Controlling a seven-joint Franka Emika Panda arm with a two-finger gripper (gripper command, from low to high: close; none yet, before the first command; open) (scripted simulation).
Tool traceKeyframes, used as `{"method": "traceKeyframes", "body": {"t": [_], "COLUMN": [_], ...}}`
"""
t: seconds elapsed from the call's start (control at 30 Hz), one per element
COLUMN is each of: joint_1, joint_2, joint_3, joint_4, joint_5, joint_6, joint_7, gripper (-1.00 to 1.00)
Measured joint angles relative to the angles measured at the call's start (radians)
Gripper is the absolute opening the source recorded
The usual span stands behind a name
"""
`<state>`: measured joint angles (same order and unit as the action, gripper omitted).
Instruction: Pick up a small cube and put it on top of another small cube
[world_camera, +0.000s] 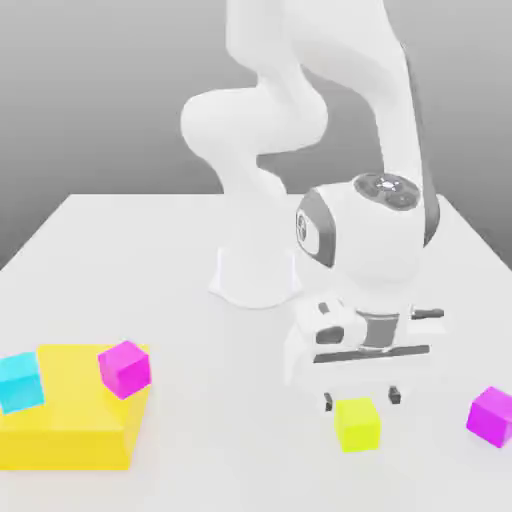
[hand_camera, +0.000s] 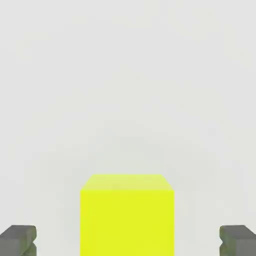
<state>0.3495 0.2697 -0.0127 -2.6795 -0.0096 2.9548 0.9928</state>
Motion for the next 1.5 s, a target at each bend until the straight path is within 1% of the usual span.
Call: {"method": "traceKeyframes", "body": {"t": [0.07,0.1,0.33,0.47,0.63,0.73,0.87,1.0,1.13,1.17,1.23,1.4,1.43,1.5], "joint_1": [-0.006,-0.008,-0.009,-0.002,-0.009,-0.095,-0.227,-0.327,-0.459,-0.481,-0.488,-0.481,-0.482,-0.482], "joint_2": [0.054,0.069,0.068,-0.023,-0.148,-0.231,-0.339,-0.439,-0.526,-0.532,-0.503,-0.382,-0.368,-0.368], "joint_3": [0.007,0.010,0.010,0.001,0.007,-0.034,-0.096,-0.178,-0.265,-0.281,-0.298,-0.313,-0.315,-0.315], "joint_4": [0.009,0.011,0.011,-0.004,-0.030,-0.027,-0.021,-0.021,-0.025,-0.028,-0.035,-0.060,-0.063,-0.063], "joint_5": [0.006,0.008,0.004,-0.008,0.010,0.054,0.053,0.000,-0.084,-0.094,-0.085,-0.049,-0.048,-0.048], "joint_6": [0.042,0.054,0.053,-0.018,-0.122,-0.209,-0.323,-0.422,-0.500,-0.503,-0.471,-0.327,-0.308,-0.308], "joint_7": [-0.003,-0.003,0.000,0.006,-0.007,-0.081,-0.151,-0.187,-0.202,-0.207,-0.223,-0.254,-0.255,-0.255], "gripper": [0.00,-1.00,-1.00,-1.00,-1.00,-1.00,-1.00,-1.00,-1.00,-1.00,-1.00,-1.00,1.00,1.00]}}
